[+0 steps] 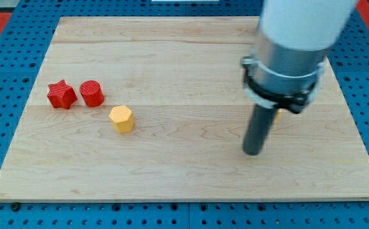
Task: Make a diagonal line out of red blocks and the yellow hexagon
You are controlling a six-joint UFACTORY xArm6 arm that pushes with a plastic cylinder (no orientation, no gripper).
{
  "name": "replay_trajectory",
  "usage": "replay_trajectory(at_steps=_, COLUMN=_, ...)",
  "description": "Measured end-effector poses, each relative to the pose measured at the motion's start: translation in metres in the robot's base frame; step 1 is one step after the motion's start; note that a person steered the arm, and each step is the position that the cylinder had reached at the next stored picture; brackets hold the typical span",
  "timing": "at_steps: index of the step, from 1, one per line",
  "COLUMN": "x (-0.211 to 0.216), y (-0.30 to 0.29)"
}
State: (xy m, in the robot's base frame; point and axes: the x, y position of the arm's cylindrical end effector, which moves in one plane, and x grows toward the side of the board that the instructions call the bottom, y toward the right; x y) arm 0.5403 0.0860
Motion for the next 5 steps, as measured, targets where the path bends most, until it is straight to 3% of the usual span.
replay_trajectory(at_steps=1, x=-0.009, y=-0.045)
replay_trajectory(at_steps=3, x=-0.099, y=-0.062)
replay_trajectory(at_steps=5, x=-0.105, y=-0.184)
